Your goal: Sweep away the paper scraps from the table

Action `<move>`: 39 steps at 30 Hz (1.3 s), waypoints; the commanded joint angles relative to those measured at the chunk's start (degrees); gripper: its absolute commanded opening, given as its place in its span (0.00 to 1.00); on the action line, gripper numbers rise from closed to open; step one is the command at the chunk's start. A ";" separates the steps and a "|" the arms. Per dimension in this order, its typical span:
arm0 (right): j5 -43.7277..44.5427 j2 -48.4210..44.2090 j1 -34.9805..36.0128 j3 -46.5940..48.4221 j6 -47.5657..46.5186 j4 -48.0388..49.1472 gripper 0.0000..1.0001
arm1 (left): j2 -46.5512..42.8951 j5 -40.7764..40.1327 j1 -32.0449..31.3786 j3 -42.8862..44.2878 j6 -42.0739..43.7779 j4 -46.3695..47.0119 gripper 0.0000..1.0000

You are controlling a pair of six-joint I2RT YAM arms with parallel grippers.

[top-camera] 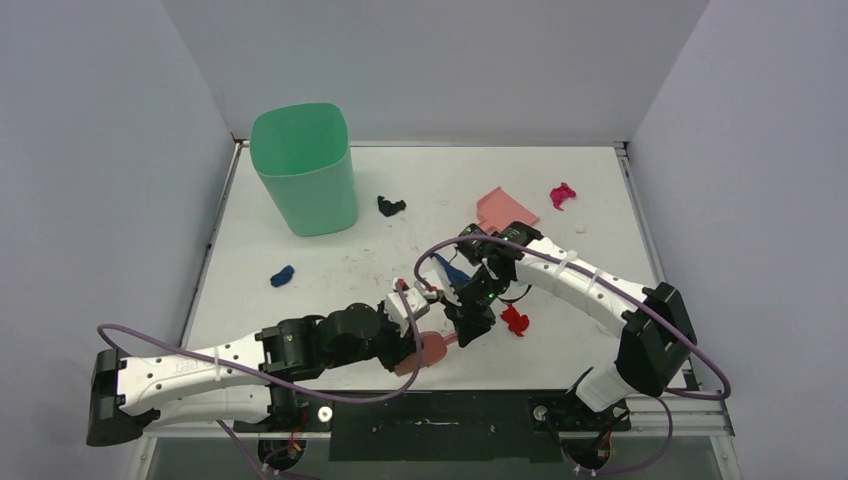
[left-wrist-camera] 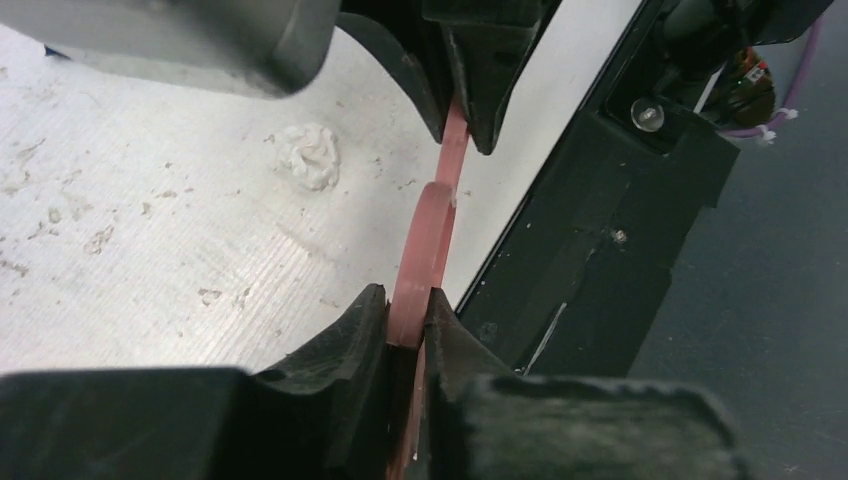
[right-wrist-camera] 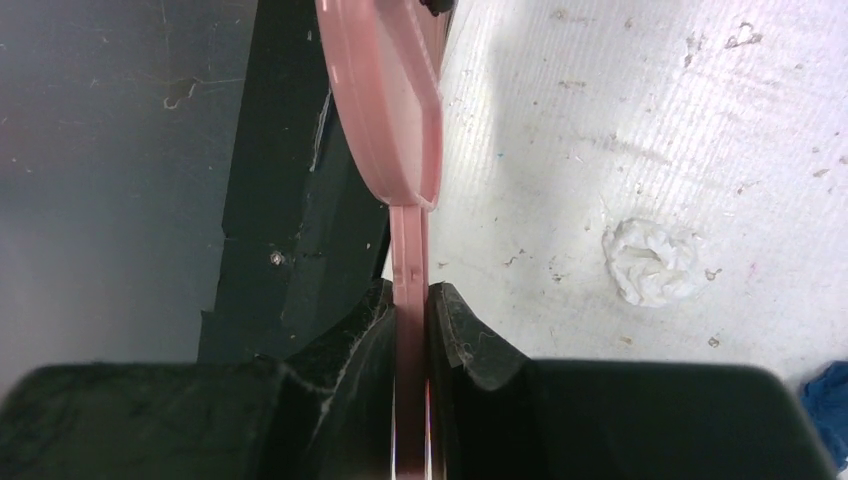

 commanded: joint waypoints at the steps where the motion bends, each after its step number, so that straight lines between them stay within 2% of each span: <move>1: -7.19 -2.86 -1.38 1.07 -0.66 0.76 0.08 | -2.06 1.93 -0.14 -2.79 -1.73 6.98 0.00; 2: -8.52 -2.87 -2.31 1.56 -1.59 -0.08 0.12 | -3.02 1.79 -0.14 -3.87 -2.60 8.00 0.00; 3: -10.22 -2.87 -3.82 2.03 -2.99 -1.02 0.19 | -4.50 1.67 -0.14 -5.22 -3.69 9.22 0.00; 7: -20.00 -4.00 -12.99 2.69 -6.41 -3.34 0.59 | -13.65 0.19 -0.14 -13.64 -11.04 17.84 0.00; 9: -23.22 -4.34 -16.68 2.39 -4.12 -2.85 0.72 | -18.74 -1.14 -0.14 -18.47 -14.91 23.63 0.00; 11: -25.52 -4.24 -18.47 1.96 -3.19 -2.52 0.77 | -22.39 -2.82 -0.14 -21.75 -17.69 25.93 0.00; 16: -27.42 -3.24 -19.13 0.32 -1.73 -0.96 0.79 | -27.04 -3.77 -0.12 -28.42 -21.76 32.79 0.00; 21: -28.54 -1.58 -19.16 -0.36 3.61 3.15 0.78 | -26.32 -5.14 -0.06 -32.18 -23.73 40.05 0.00; 27: -28.96 1.00 -19.12 0.74 2.21 1.50 0.70 | -21.29 -7.01 -0.05 -33.58 -25.07 47.80 0.00; 29: -28.95 1.79 -18.92 0.69 1.34 0.69 0.64 | -18.97 -7.74 -0.05 -33.54 -25.20 50.44 0.00; 33: -29.05 2.83 -18.84 1.79 -3.12 -3.02 0.55 | -14.96 -8.63 -0.01 -32.28 -24.66 52.15 0.00; 39: -28.80 2.24 -18.82 1.35 -4.04 -3.51 0.42 | -11.01 -9.05 0.03 -31.43 -24.54 54.90 0.00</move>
